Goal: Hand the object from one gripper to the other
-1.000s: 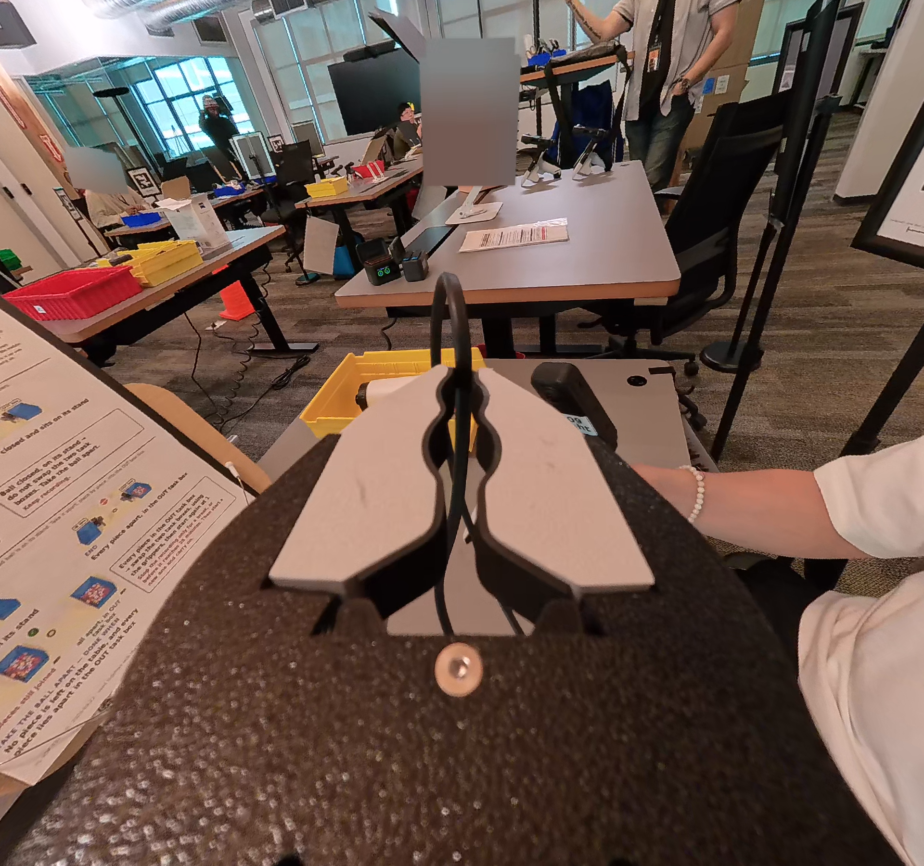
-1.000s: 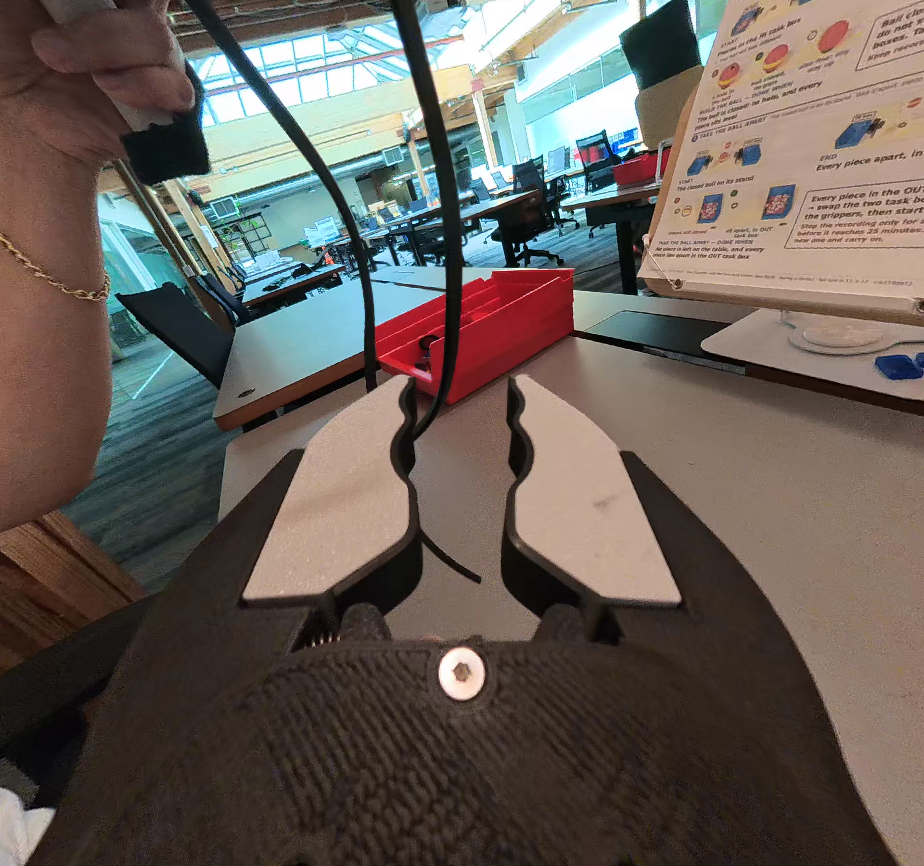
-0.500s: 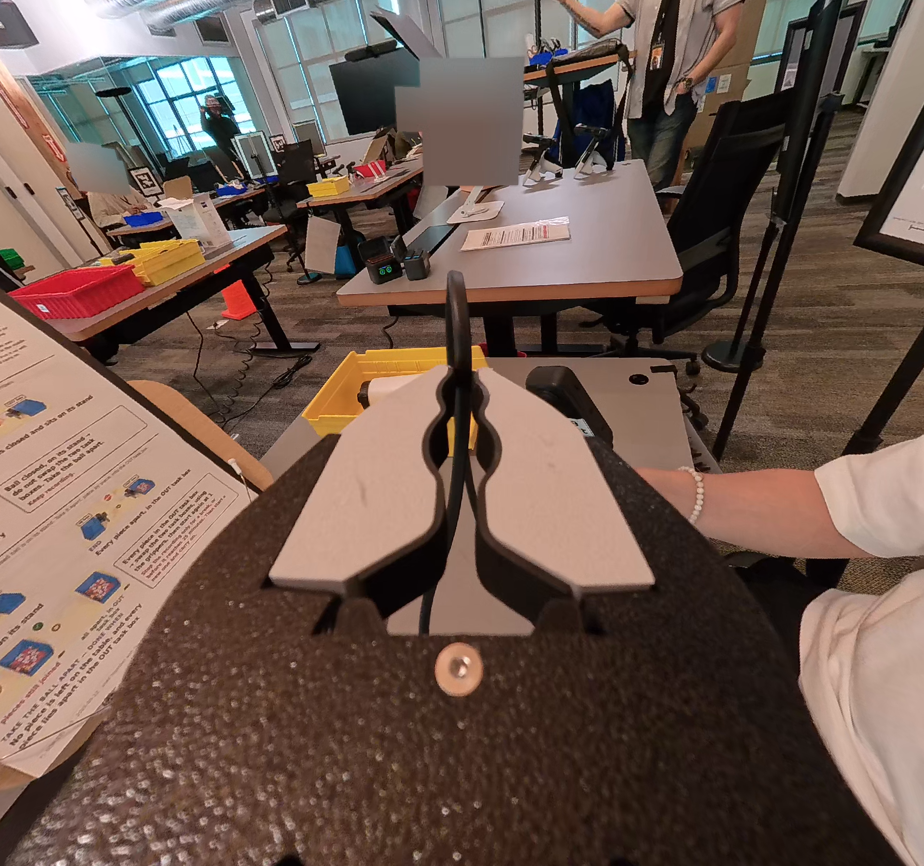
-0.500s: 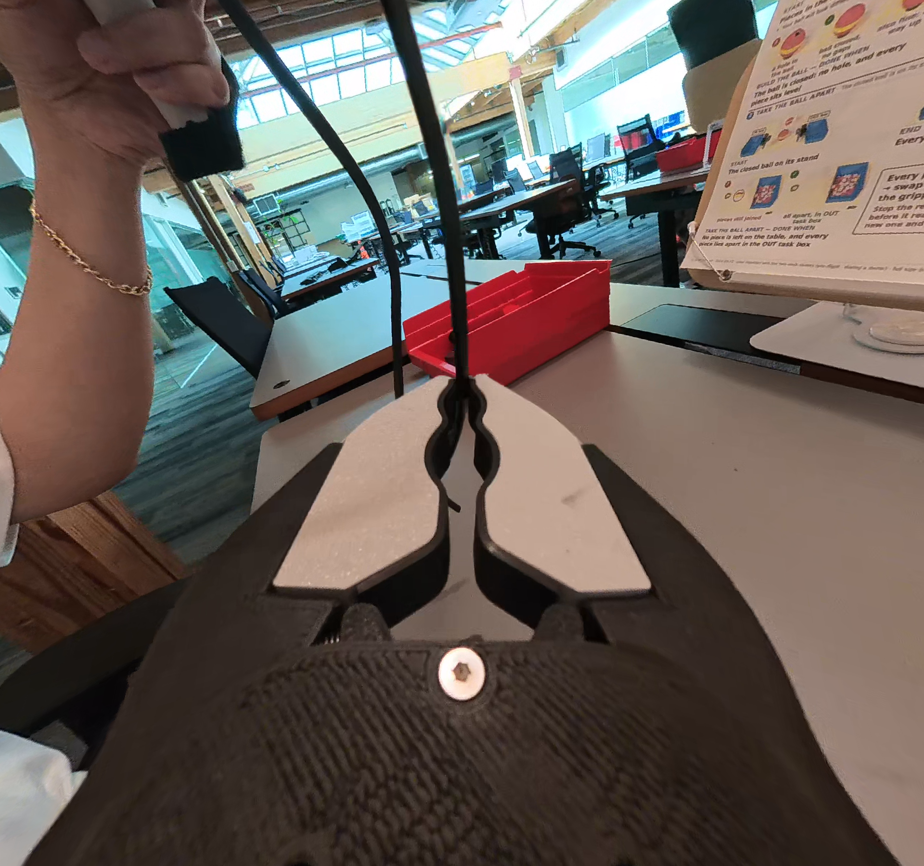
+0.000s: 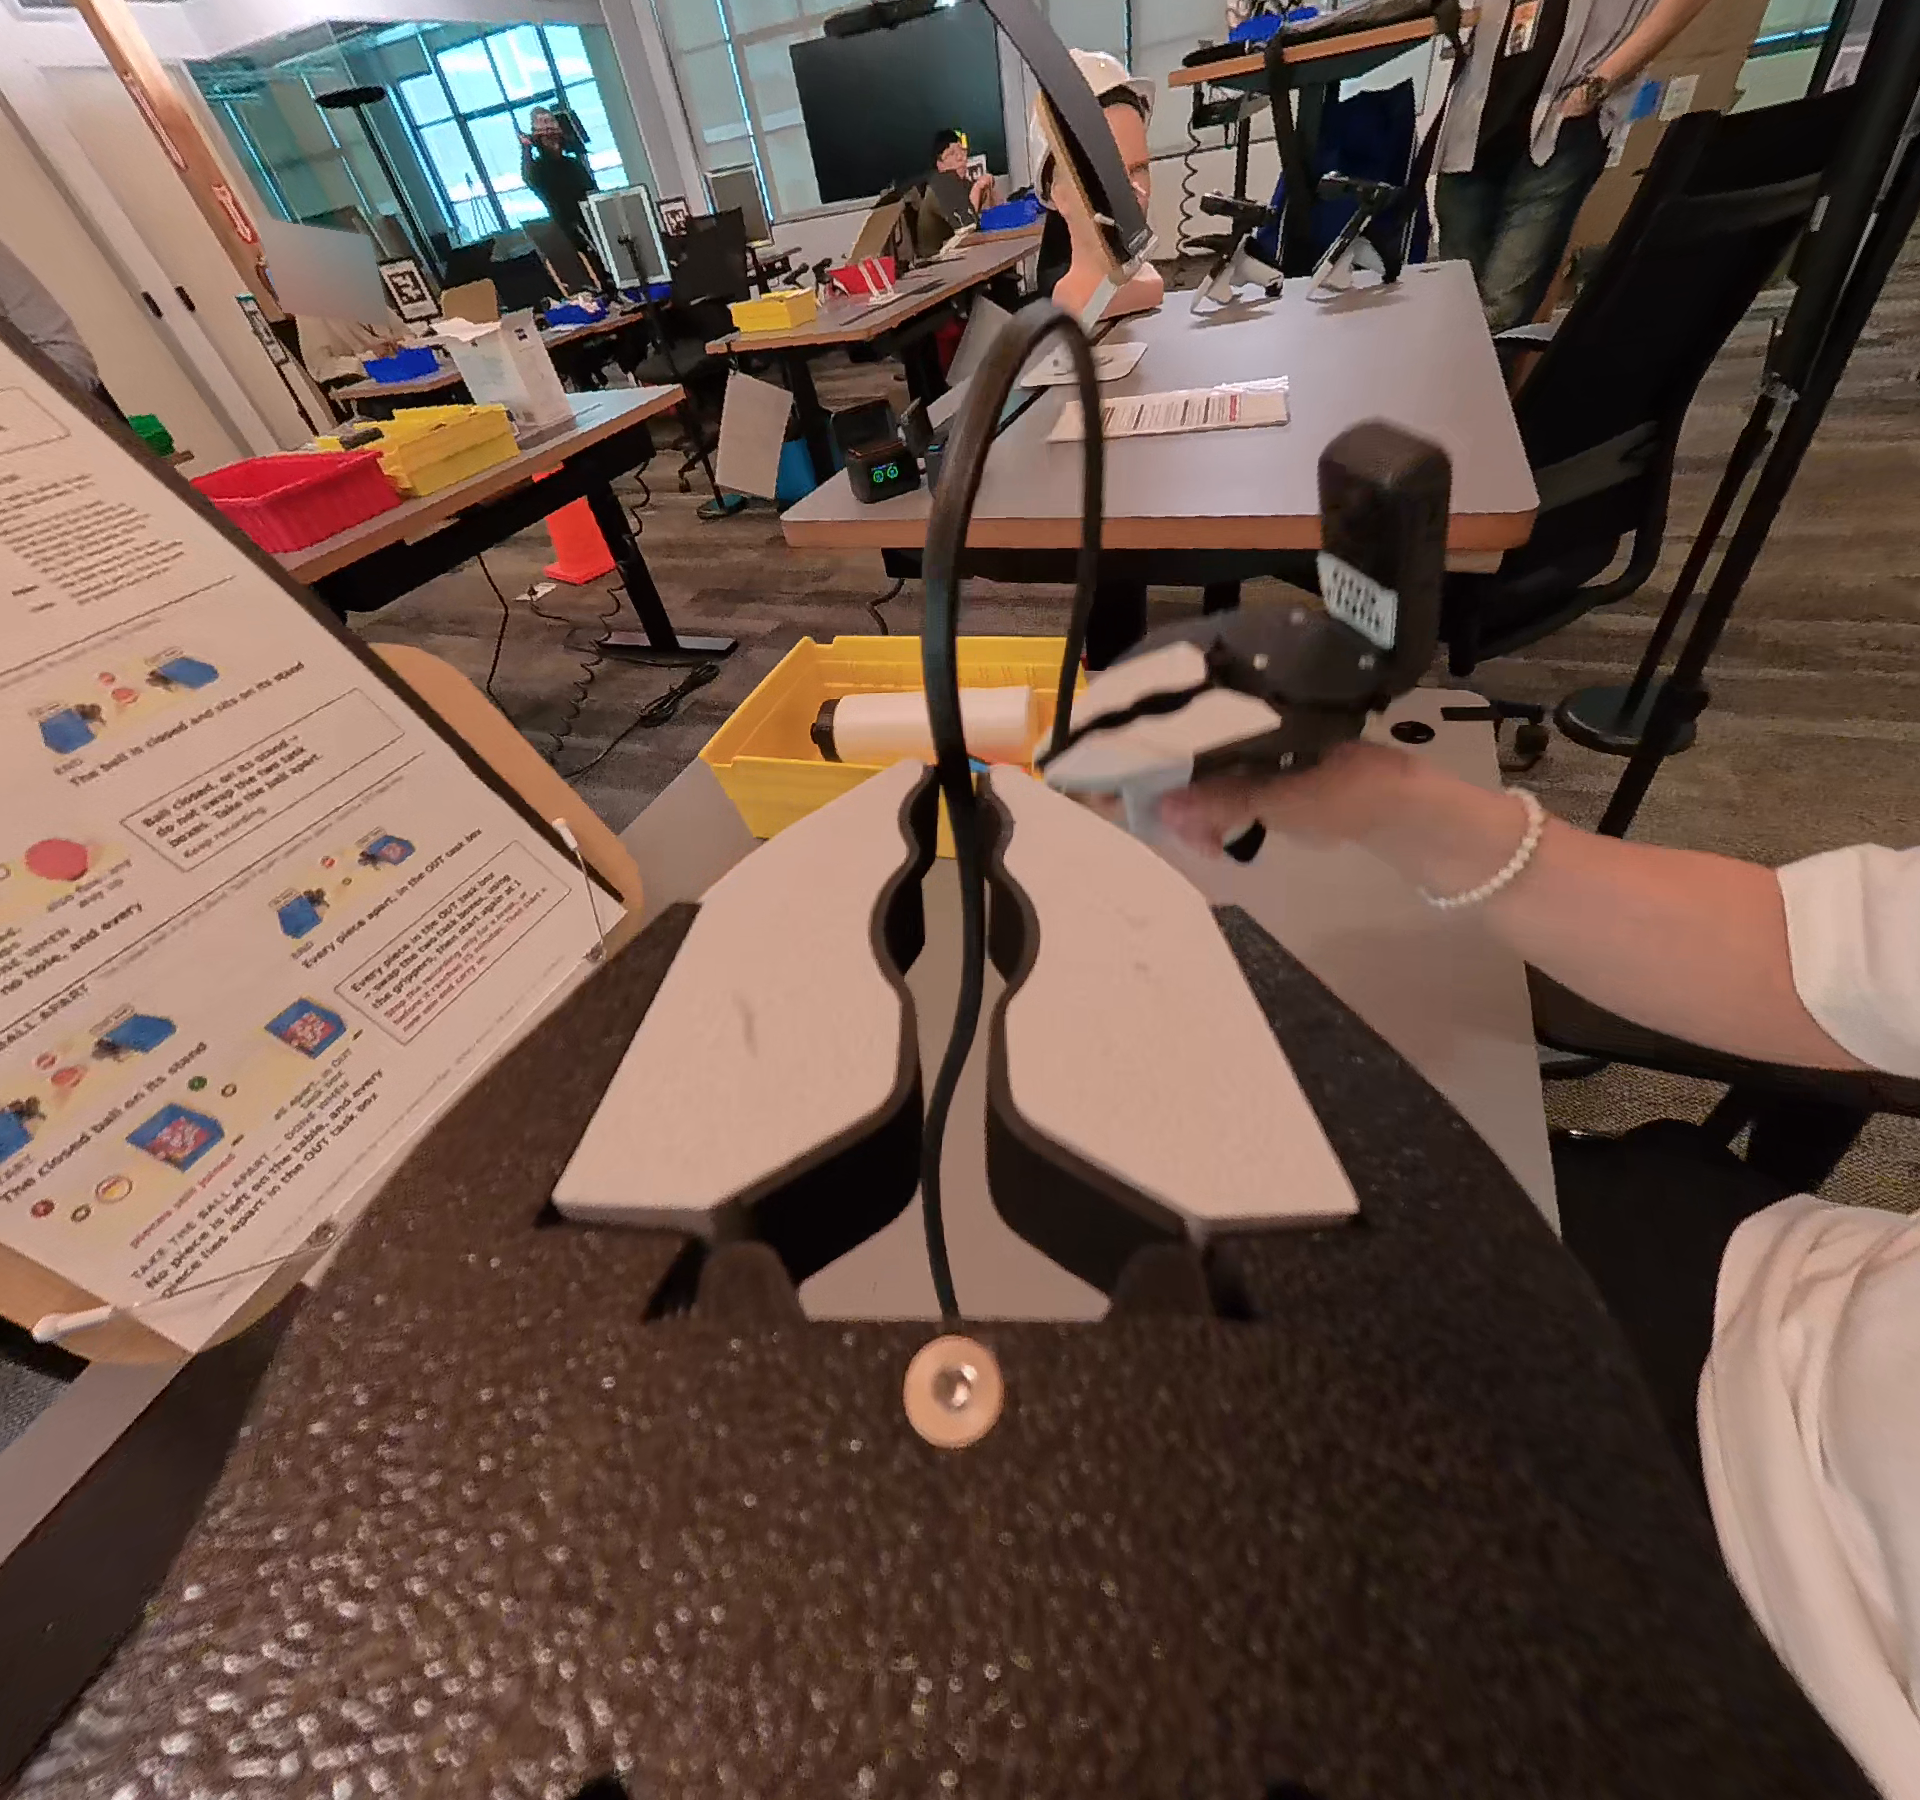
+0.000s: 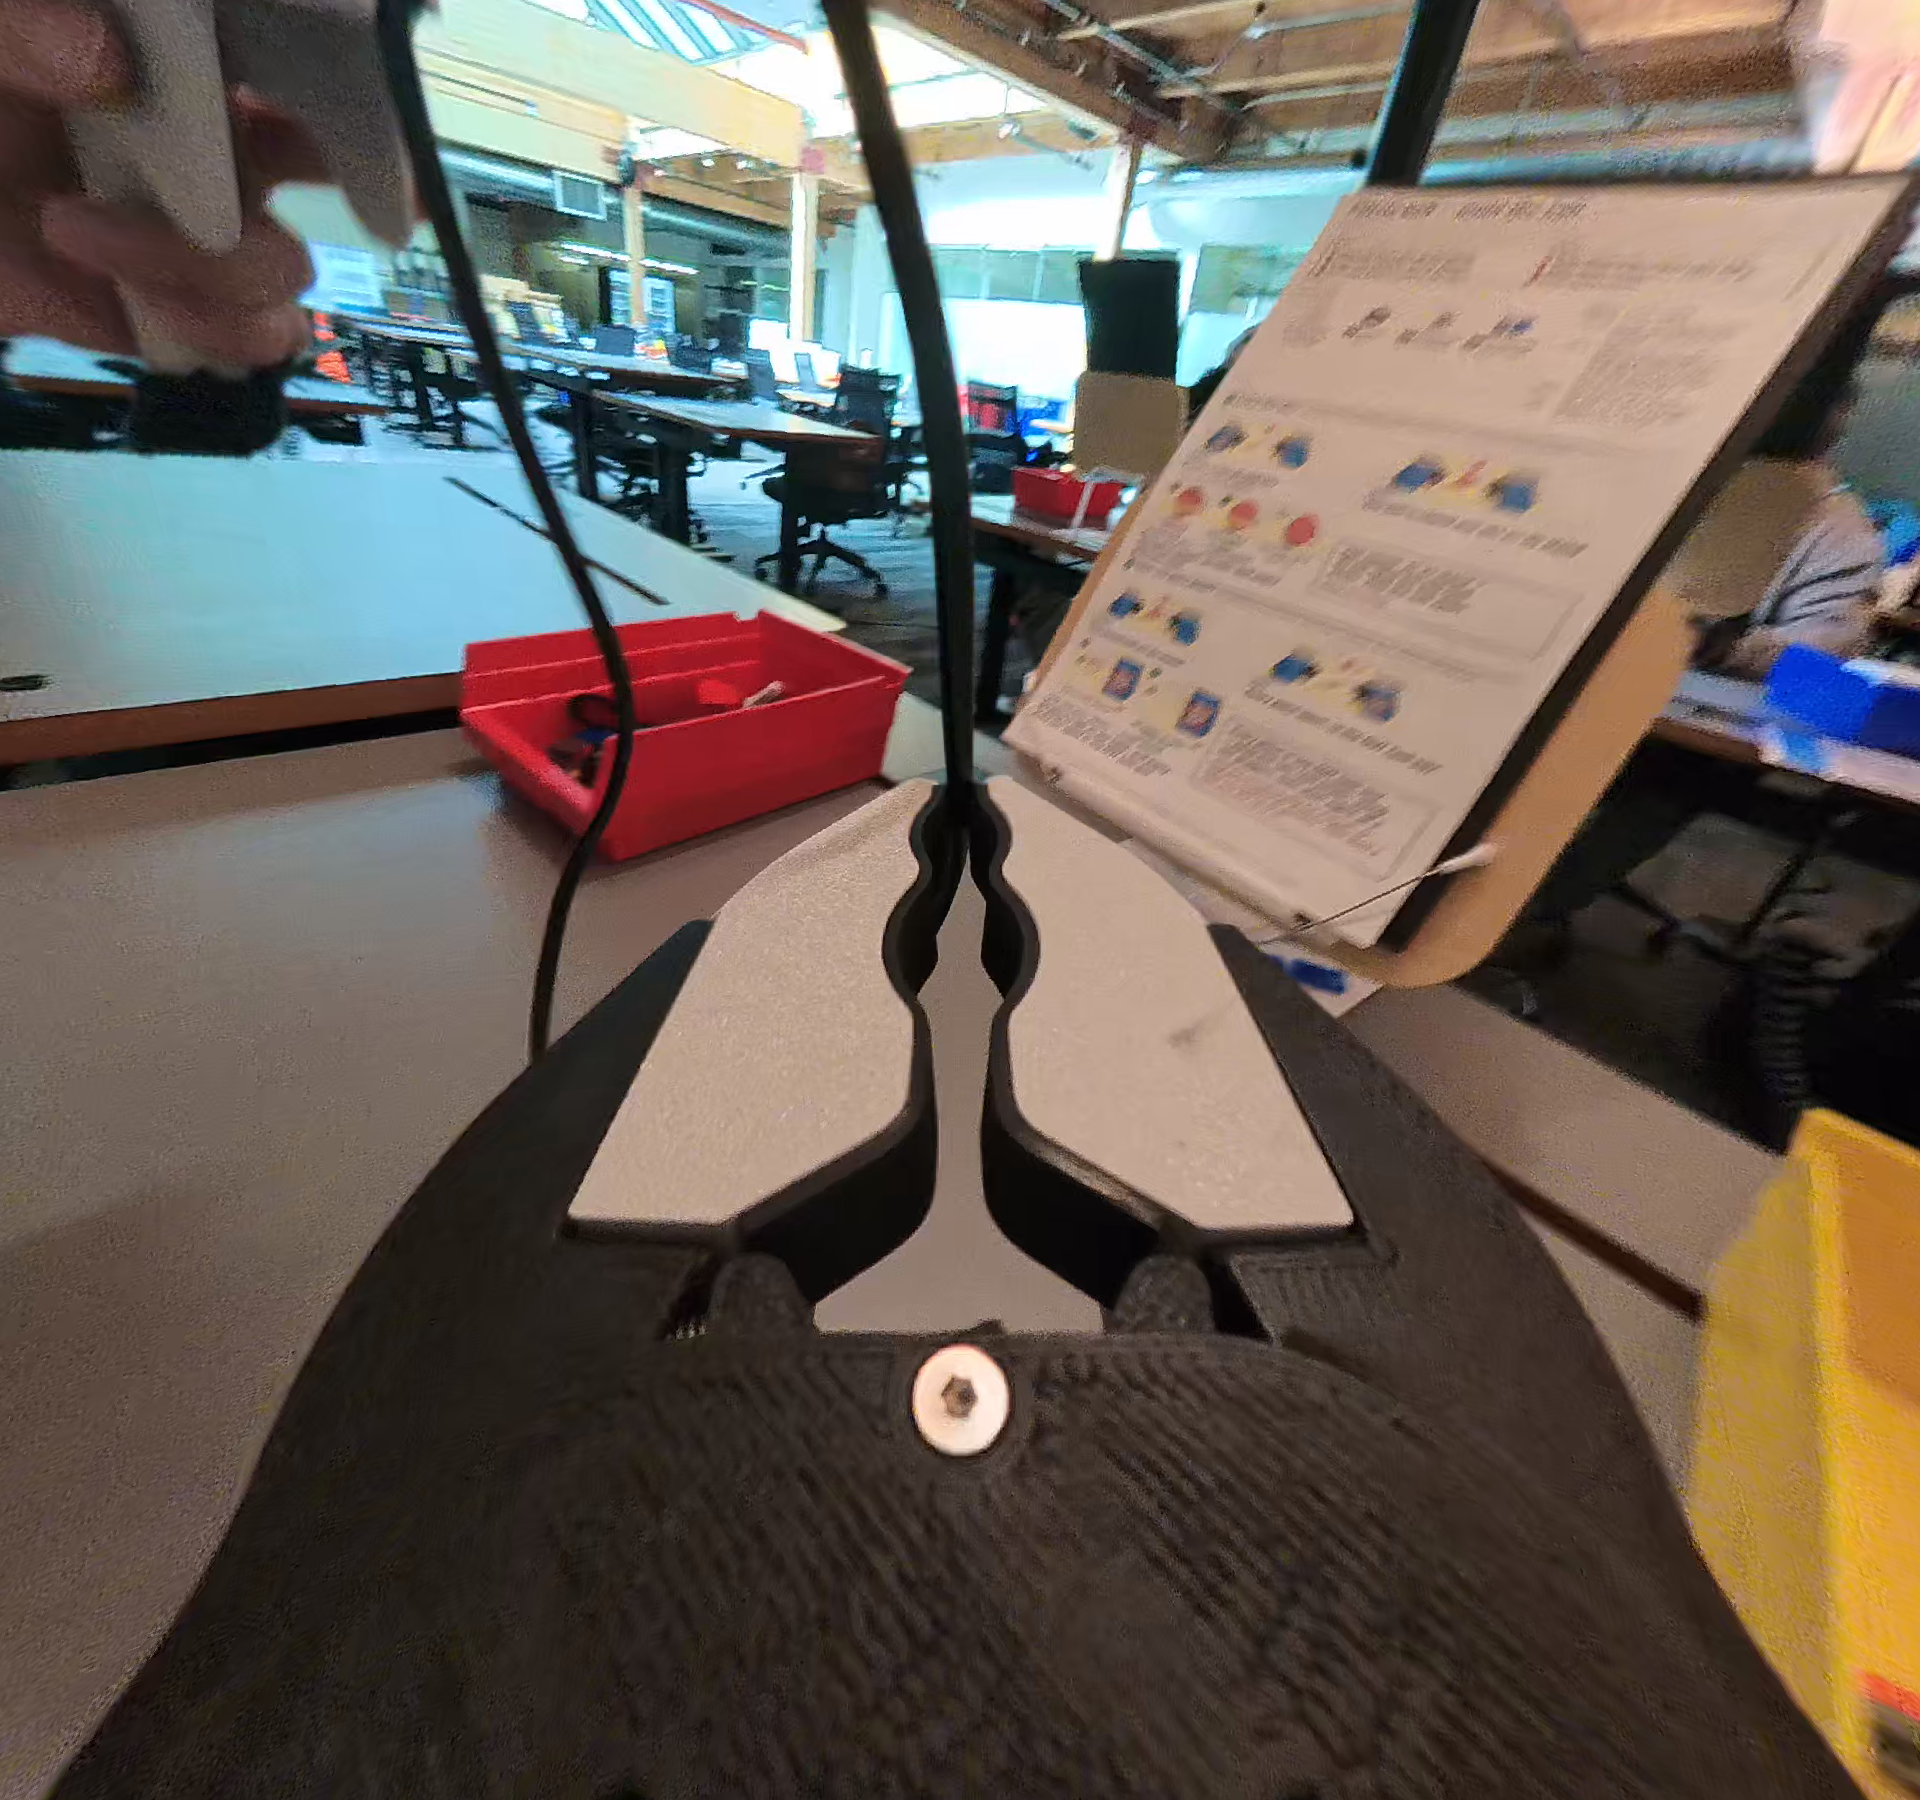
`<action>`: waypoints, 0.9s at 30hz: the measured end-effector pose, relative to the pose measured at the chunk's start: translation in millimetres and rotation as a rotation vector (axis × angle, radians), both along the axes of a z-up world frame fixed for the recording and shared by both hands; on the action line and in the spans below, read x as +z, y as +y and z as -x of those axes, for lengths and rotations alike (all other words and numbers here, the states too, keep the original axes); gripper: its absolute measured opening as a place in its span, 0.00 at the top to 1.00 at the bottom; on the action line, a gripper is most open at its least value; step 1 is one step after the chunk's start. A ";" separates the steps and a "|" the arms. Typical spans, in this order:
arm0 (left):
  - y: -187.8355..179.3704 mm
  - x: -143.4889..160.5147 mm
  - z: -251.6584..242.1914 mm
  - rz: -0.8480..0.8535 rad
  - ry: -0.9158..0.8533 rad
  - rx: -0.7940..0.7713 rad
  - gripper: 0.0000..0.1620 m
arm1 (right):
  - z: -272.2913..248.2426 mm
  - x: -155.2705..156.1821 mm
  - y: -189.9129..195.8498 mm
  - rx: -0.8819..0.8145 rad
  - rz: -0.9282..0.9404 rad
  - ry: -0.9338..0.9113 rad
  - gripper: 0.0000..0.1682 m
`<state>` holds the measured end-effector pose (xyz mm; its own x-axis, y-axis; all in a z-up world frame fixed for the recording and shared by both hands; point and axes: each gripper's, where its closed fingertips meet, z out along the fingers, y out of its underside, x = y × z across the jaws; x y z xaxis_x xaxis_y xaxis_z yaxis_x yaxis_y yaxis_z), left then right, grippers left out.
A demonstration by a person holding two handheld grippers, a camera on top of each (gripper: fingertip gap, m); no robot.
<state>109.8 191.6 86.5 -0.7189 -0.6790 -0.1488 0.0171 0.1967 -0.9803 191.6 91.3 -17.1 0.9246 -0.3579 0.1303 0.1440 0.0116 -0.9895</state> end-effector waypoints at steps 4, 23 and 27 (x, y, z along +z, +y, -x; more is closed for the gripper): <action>6.1 -4.9 6.6 0.016 0.008 -0.010 0.90 | -16.8 47.0 -22.2 -0.082 -0.027 -0.088 0.98; -72.8 -67.4 -29.5 -0.340 0.281 0.142 0.87 | 26.3 50.9 28.1 -0.224 0.351 -0.595 0.98; -71.6 -64.5 -34.7 -0.312 0.244 0.145 0.96 | 26.7 50.7 28.4 -0.210 0.351 -0.577 0.95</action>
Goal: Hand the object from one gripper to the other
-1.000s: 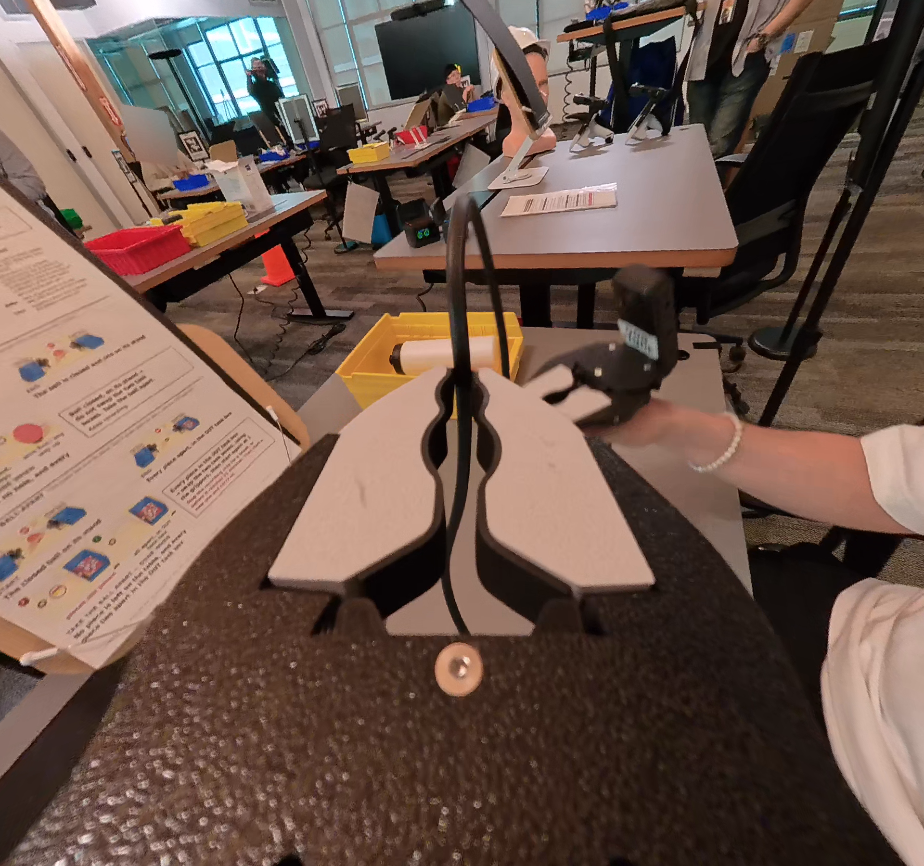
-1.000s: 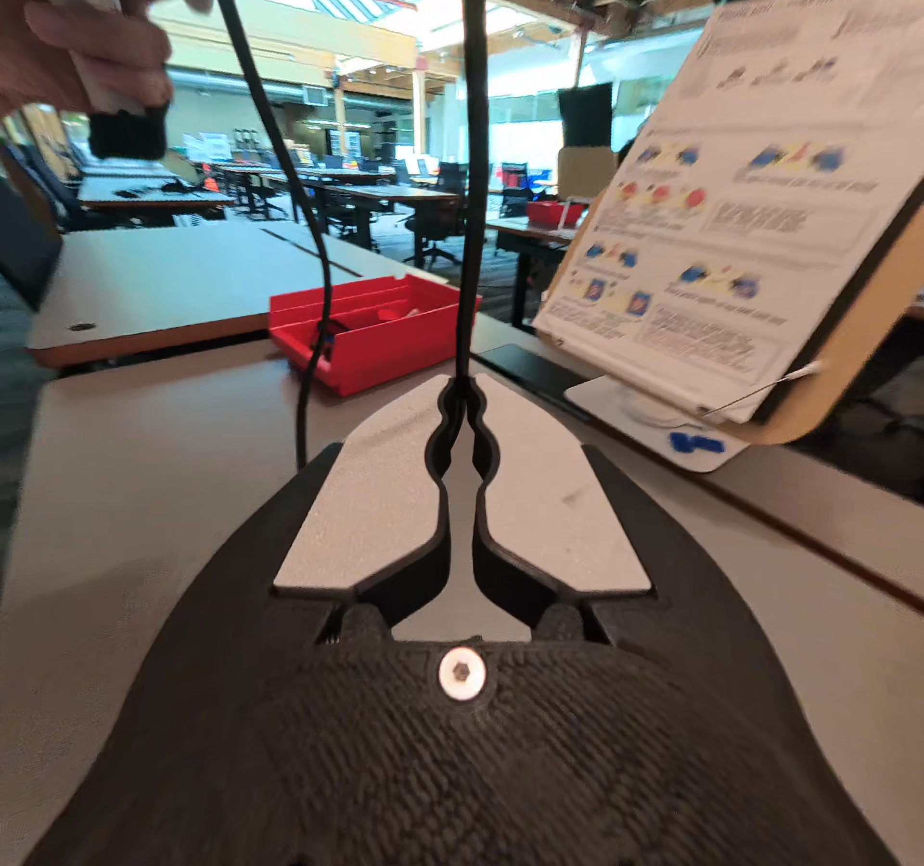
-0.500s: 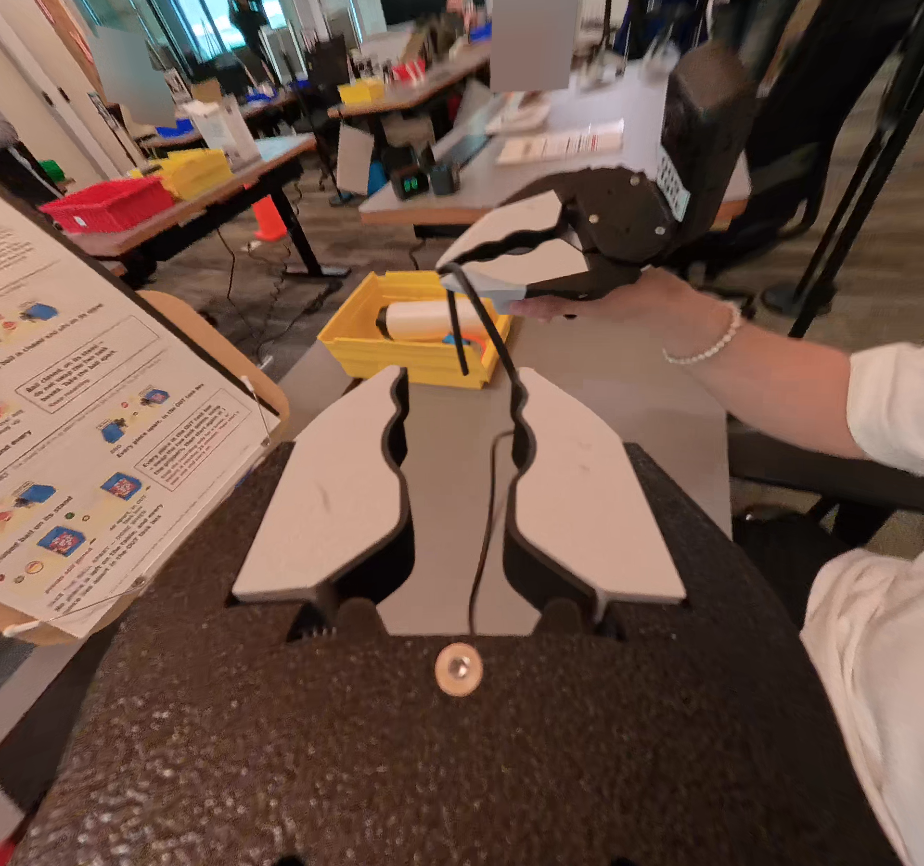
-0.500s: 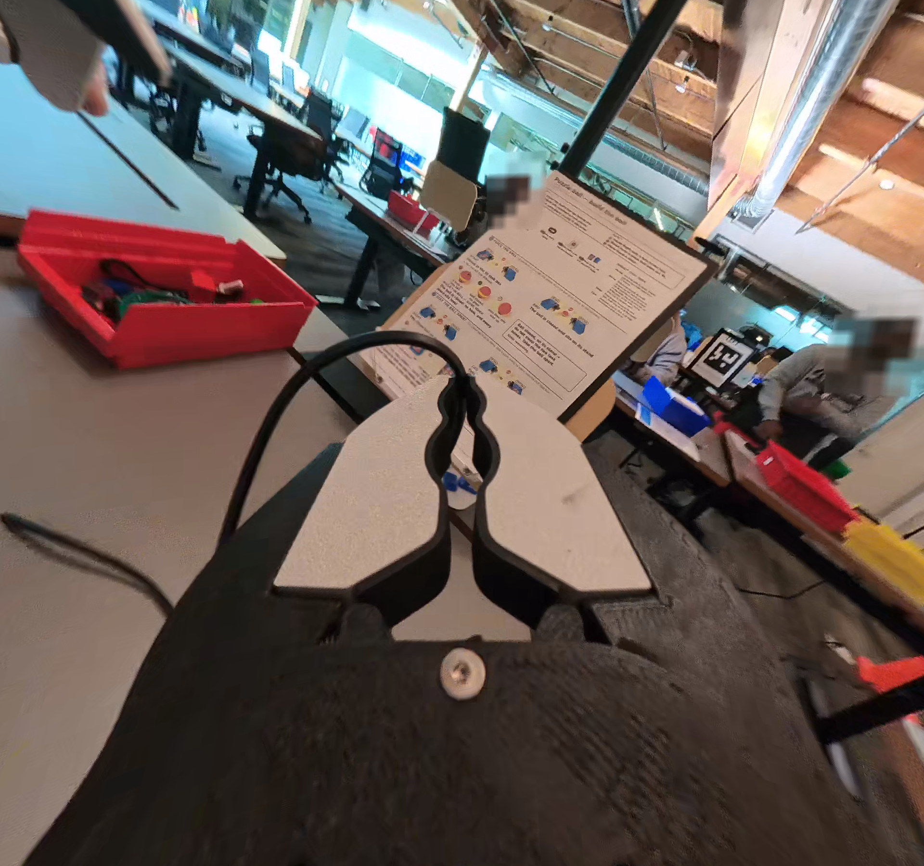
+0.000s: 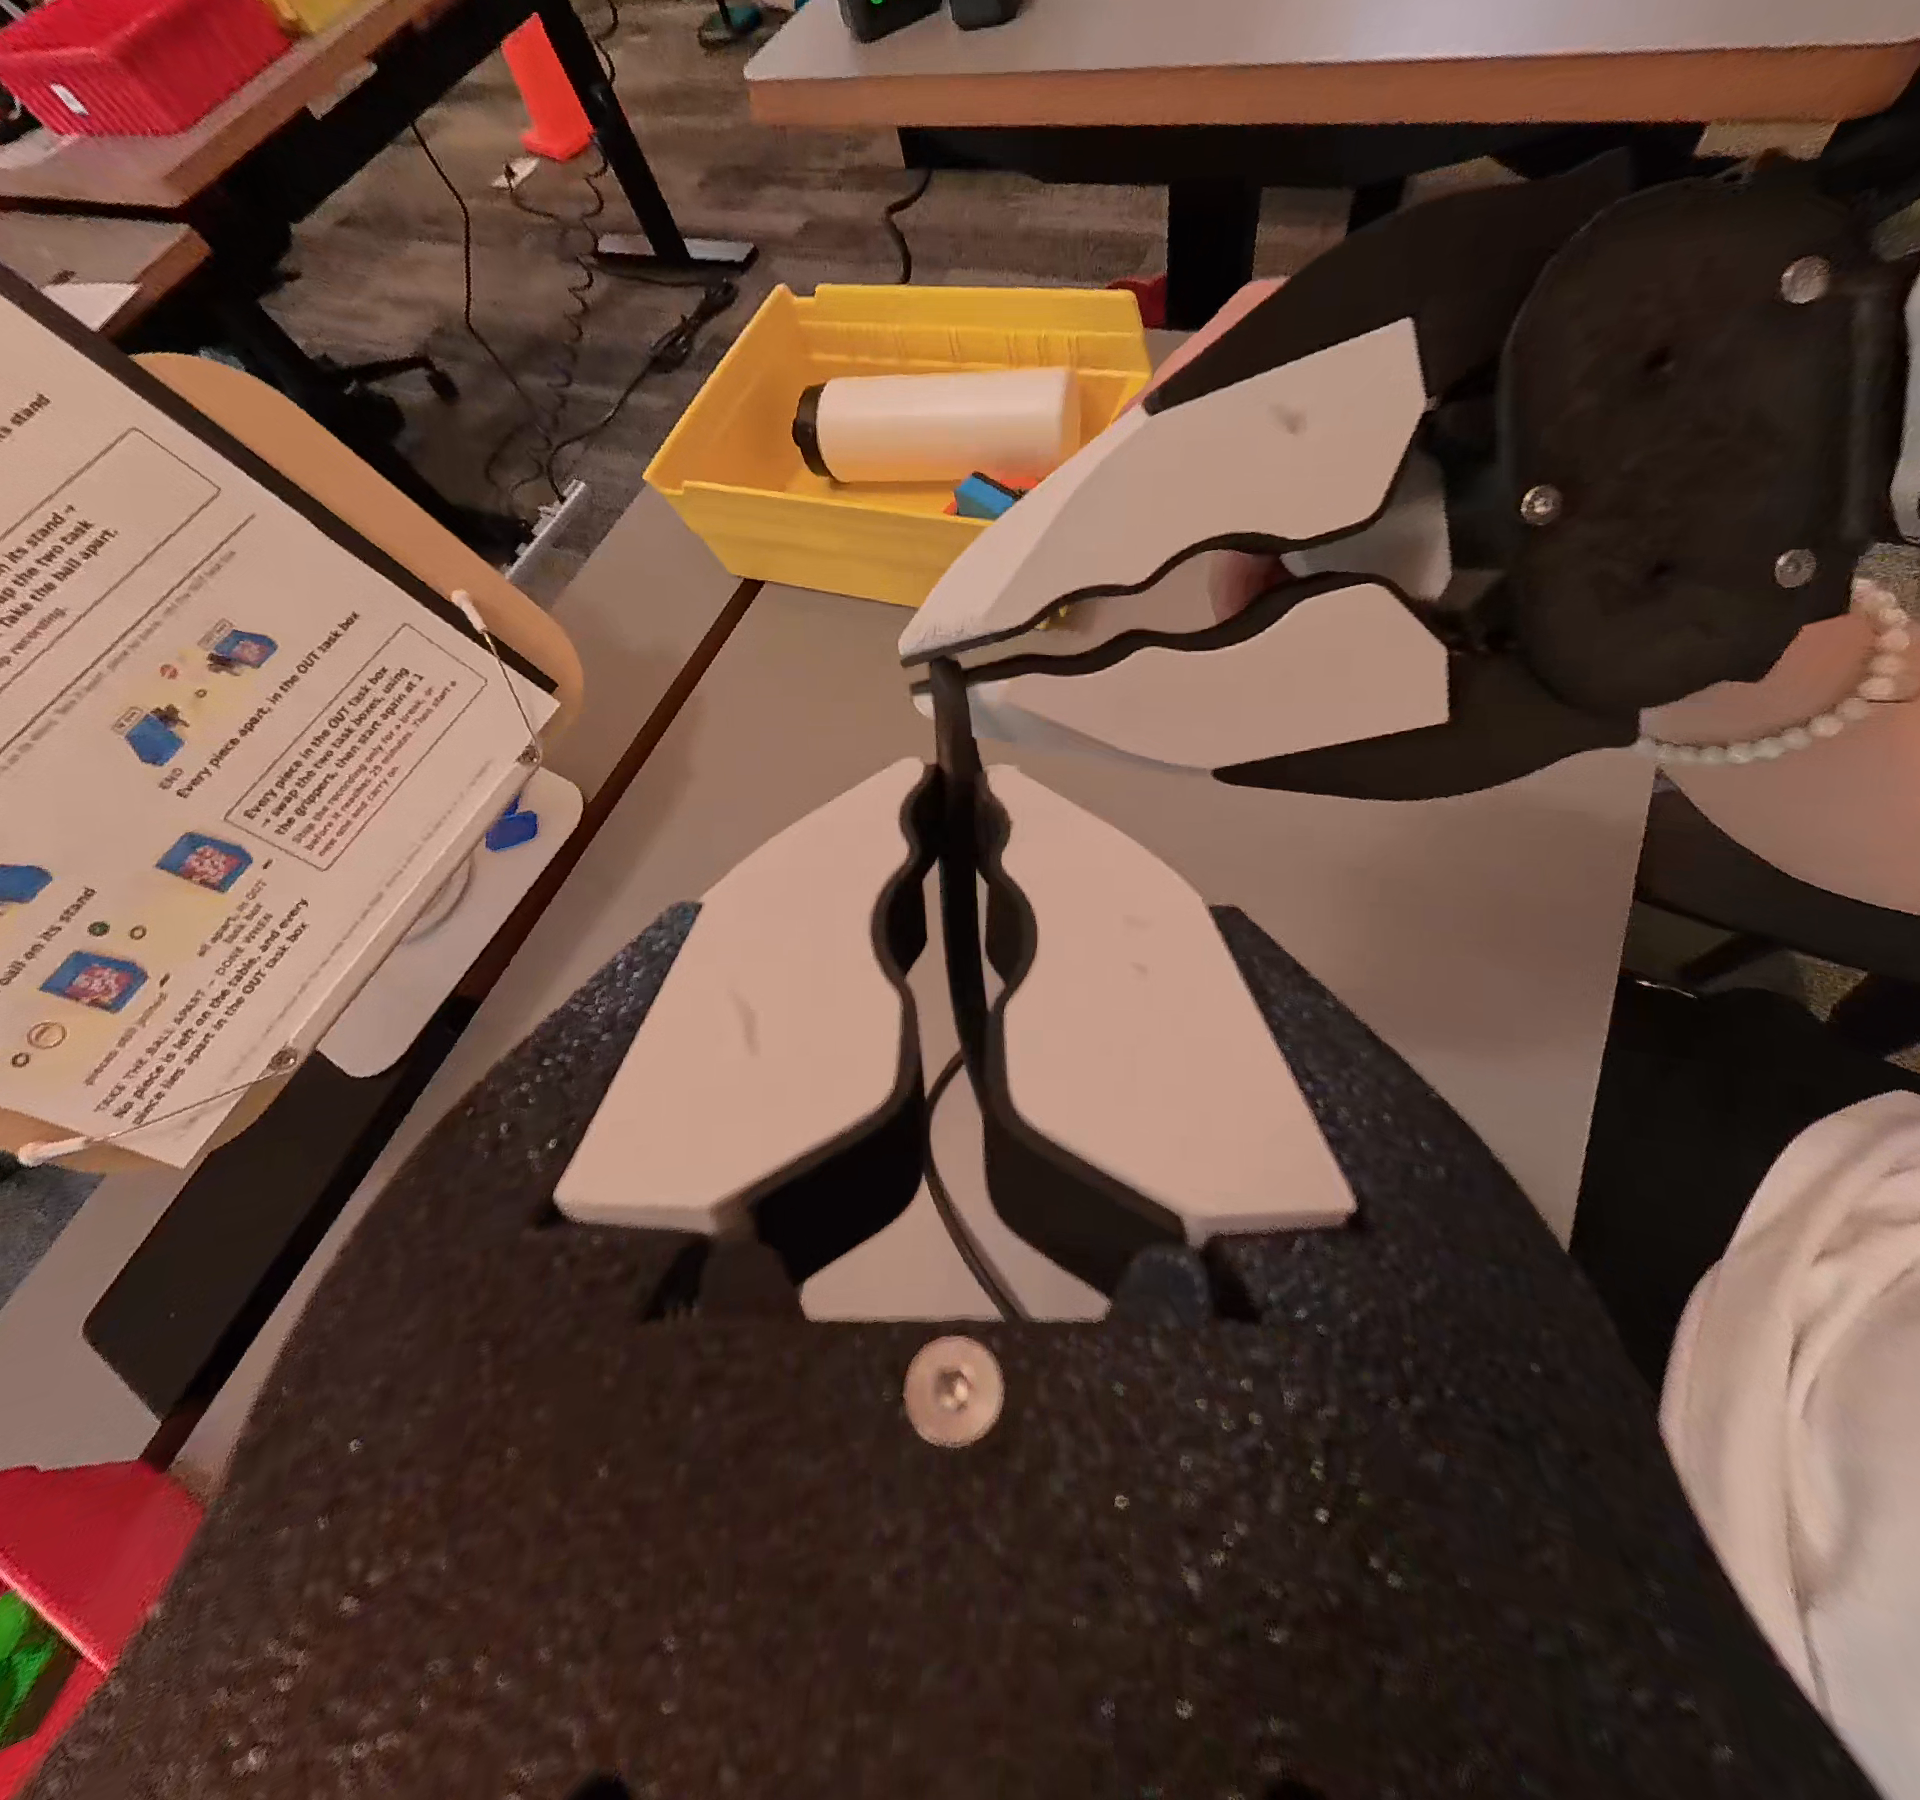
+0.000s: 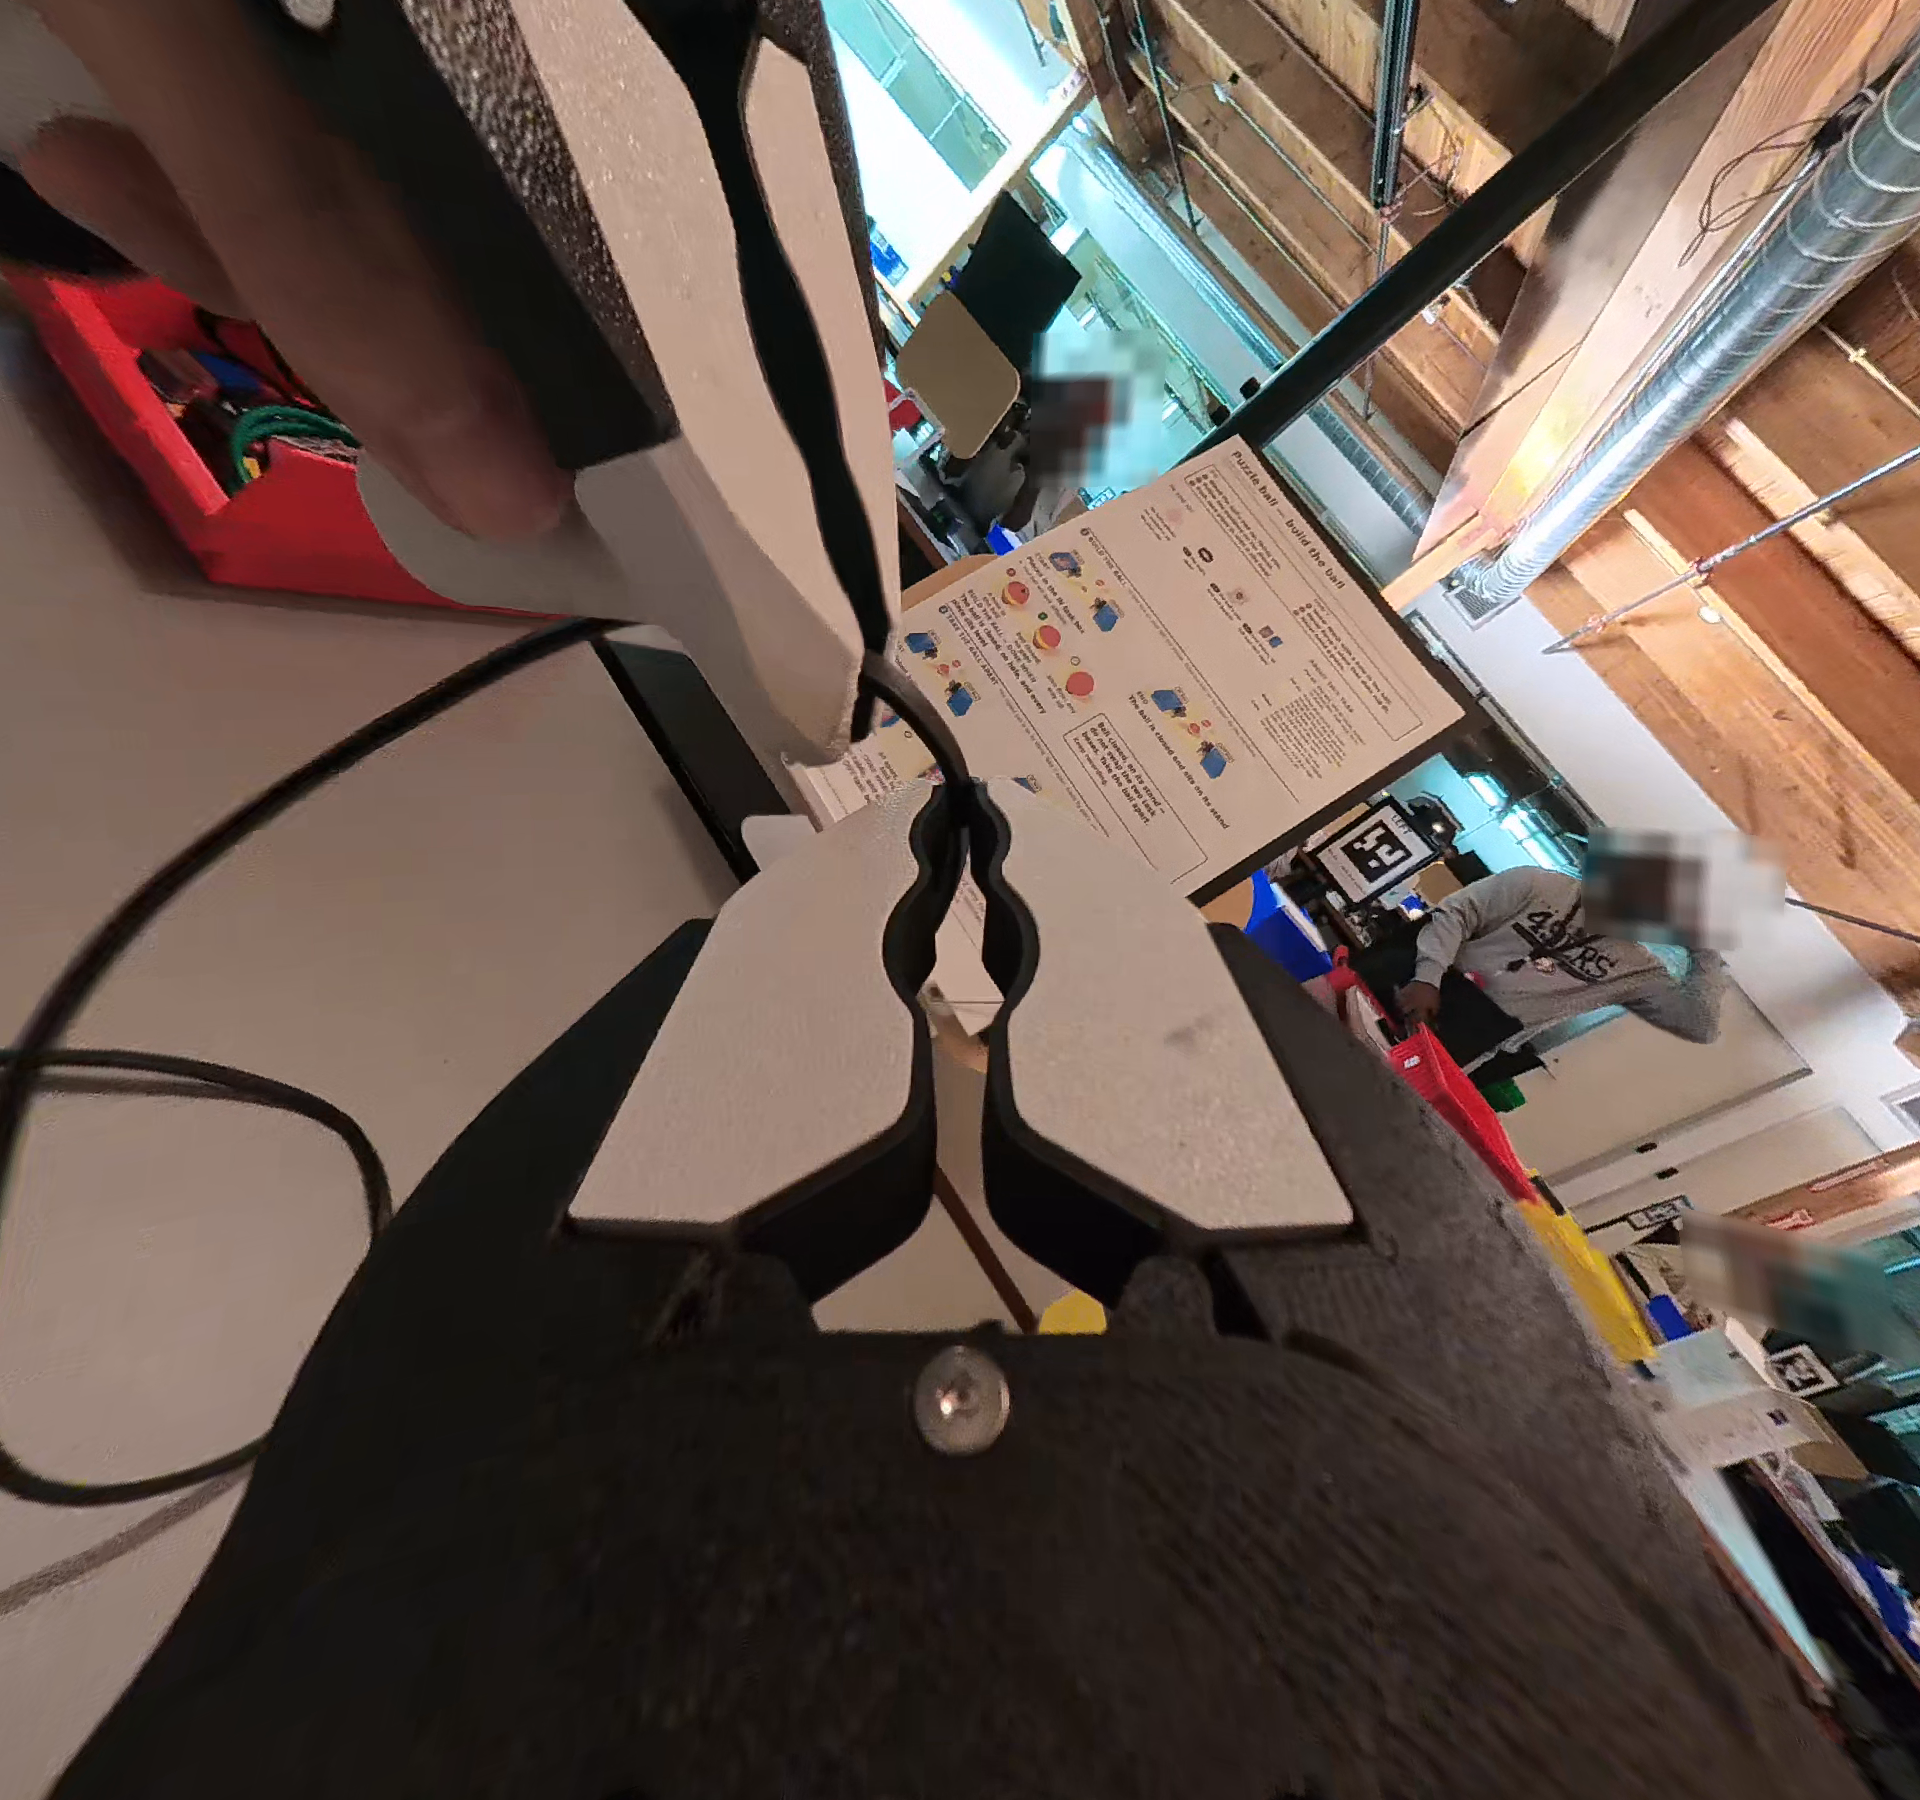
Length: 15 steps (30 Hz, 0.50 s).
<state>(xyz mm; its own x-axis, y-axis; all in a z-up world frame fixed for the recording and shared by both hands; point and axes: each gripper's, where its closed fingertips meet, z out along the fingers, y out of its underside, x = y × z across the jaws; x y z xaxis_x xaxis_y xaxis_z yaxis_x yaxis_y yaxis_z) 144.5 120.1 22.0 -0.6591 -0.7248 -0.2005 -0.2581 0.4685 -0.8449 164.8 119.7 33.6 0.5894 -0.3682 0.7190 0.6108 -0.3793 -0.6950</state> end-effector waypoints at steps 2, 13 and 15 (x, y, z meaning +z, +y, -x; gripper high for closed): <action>2.7 2.2 -2.7 0.005 -0.023 0.000 0.97 | 1.1 -3.8 1.3 0.038 -0.027 0.077 0.90; 21.4 73.4 -13.1 0.231 -0.180 0.045 0.97 | 43.2 -114.4 3.9 0.331 -0.033 0.721 0.59; 18.7 85.9 -12.0 0.264 -0.194 0.030 0.97 | 39.0 -147.1 12.0 0.255 0.032 0.689 0.60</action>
